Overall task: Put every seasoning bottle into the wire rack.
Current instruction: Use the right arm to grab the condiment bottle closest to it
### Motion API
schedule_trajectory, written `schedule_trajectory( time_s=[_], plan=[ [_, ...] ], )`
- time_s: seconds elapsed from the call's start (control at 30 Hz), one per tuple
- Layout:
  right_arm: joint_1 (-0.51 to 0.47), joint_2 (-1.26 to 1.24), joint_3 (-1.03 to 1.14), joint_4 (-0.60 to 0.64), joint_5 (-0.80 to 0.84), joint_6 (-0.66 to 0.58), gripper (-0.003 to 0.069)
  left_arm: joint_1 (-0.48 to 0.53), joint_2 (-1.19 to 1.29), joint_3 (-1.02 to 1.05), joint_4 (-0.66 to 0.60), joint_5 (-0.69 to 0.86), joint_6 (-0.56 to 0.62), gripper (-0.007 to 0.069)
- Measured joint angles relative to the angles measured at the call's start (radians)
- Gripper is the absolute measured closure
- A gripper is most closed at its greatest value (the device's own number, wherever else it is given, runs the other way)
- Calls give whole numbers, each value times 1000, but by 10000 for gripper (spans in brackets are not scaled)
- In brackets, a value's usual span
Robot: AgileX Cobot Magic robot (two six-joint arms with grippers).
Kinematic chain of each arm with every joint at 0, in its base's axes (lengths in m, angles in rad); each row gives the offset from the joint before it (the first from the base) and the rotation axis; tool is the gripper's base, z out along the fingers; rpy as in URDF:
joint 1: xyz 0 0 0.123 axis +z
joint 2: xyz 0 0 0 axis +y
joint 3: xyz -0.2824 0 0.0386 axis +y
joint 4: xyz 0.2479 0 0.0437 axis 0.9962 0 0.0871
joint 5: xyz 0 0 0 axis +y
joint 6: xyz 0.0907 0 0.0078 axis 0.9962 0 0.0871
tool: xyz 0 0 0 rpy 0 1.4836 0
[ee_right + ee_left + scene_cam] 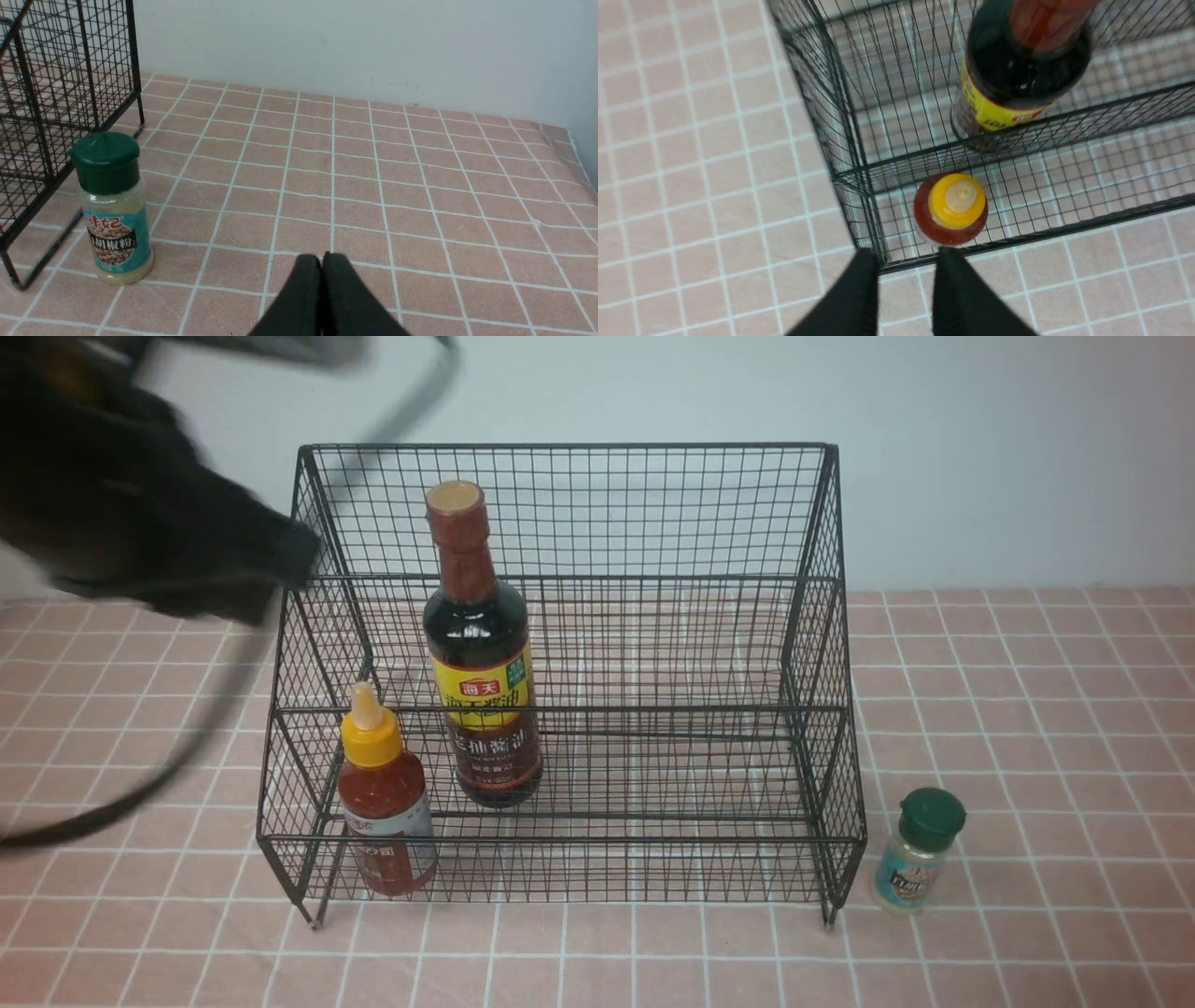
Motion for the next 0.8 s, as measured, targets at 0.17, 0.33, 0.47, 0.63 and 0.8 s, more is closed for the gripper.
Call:
schedule_trajectory(
  time_s=[0.17,0.33,0.47,0.63,0.8],
  plan=[
    [0,0,0,0,0,0,673,0,-236,0,4,-29,14,629],
    [0,0,0,0,0,0,673,0,-390,22,7,-87,26,631],
    [0,0,0,0,0,10,673,0,-555,136,8,-185,30,631],
    [0,0,0,0,0,15,673,0,-699,289,8,-225,34,631],
    [0,0,0,0,0,15,673,0,-795,400,7,-221,37,631]
  ],
)
